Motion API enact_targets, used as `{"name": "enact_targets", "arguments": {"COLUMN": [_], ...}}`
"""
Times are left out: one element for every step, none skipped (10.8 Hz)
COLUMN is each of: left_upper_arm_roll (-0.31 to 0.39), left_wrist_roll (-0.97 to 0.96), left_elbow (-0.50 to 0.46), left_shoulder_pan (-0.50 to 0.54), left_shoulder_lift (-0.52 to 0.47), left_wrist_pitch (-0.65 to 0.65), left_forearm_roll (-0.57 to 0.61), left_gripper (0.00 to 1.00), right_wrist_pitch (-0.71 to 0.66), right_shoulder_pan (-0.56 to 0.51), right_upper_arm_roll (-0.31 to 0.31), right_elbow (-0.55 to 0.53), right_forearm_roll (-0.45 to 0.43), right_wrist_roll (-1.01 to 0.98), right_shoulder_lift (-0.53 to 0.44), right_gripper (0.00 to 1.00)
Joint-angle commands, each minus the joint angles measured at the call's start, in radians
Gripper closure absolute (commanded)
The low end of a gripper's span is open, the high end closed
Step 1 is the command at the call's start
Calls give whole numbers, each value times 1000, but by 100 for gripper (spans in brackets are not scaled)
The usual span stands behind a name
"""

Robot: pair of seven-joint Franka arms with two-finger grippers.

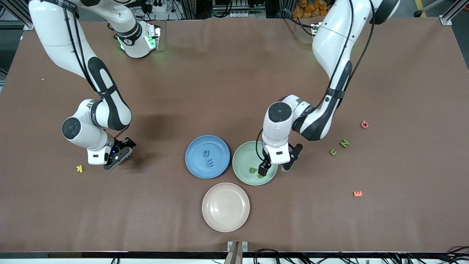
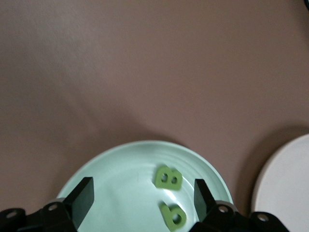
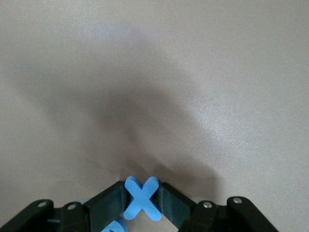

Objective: Sort letters by color into matching plates
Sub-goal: 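Carry the x to the blue plate while the left gripper moves to the u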

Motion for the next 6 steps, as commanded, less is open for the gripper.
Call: {"name": "enact_targets", "arguments": {"left_upper_arm_roll": [-167, -238, -302, -351, -397, -419], "left_wrist_roll": [185, 262, 337, 395, 426, 449], "left_elbow": [-19, -20, -22, -29, -63, -116], "left_shoulder_pan": [197, 282, 360, 429, 488, 532], "left_shoulder_lift": [-51, -62, -72, -86, -105, -134], "left_wrist_pitch": [-150, -213, -277, -323, -337, -338], "left_forearm_roll": [24, 24, 24, 24, 25, 27], "left_gripper": [8, 1, 0, 0, 0, 0], "right_wrist_pitch": [14, 10, 4, 2, 2, 1], "right_shoulder_pan": [10, 10, 12, 12, 12, 15], "right_upper_arm_roll": [7, 7, 7, 7, 7, 7], "right_elbow": [-16, -8, 1, 10, 17, 23], "right_forearm_roll": [9, 11, 12, 14, 15, 15], "right_wrist_roll": [2, 3, 5, 6, 17, 34], "right_shoulder_lift": [-10, -10, -13, -15, -15, -16], "right_gripper": [79, 79, 80, 80, 80, 80]}}
